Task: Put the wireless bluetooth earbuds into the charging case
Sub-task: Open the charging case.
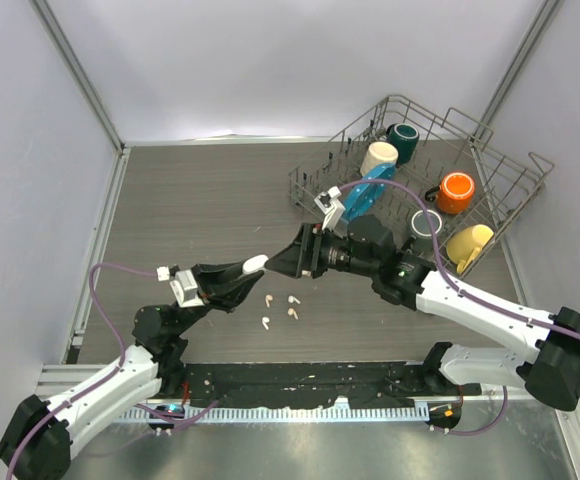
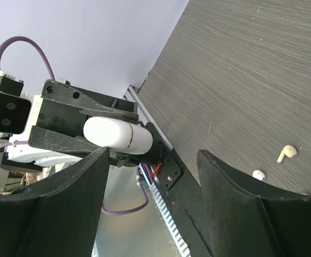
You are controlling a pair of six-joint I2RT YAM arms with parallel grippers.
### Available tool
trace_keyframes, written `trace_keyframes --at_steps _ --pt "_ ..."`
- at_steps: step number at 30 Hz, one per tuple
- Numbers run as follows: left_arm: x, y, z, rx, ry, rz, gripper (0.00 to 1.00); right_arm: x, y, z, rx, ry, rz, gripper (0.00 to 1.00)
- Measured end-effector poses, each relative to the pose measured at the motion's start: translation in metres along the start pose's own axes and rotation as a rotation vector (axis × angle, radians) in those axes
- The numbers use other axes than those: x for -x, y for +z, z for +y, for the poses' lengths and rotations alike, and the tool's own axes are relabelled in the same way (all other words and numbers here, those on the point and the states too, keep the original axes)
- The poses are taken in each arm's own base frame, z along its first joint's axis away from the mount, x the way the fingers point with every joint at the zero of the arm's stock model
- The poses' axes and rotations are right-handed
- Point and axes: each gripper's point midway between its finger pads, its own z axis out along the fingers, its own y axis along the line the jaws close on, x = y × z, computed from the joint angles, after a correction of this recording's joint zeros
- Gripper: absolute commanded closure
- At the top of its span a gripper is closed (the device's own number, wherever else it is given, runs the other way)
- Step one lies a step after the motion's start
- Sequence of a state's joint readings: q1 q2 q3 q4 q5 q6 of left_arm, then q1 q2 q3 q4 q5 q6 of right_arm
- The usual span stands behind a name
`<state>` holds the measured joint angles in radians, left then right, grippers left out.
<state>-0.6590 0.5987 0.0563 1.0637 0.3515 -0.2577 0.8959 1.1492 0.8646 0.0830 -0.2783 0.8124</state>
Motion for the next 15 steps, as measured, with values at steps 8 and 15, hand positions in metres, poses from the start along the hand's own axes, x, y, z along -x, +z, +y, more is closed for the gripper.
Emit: trace_keyframes --at_steps 8,15 --pt "0.0009 -0.0006 0.0017 0.008 0.003 -0.002 1.00 0.0008 0.0045 0.0015 0.009 0.009 0.002 0.29" --pt "0.0078 -0.0015 0.0023 0.015 0.012 -0.023 1.00 0.0063 0.0084 0.0089 0.029 0.004 0.002 0.28"
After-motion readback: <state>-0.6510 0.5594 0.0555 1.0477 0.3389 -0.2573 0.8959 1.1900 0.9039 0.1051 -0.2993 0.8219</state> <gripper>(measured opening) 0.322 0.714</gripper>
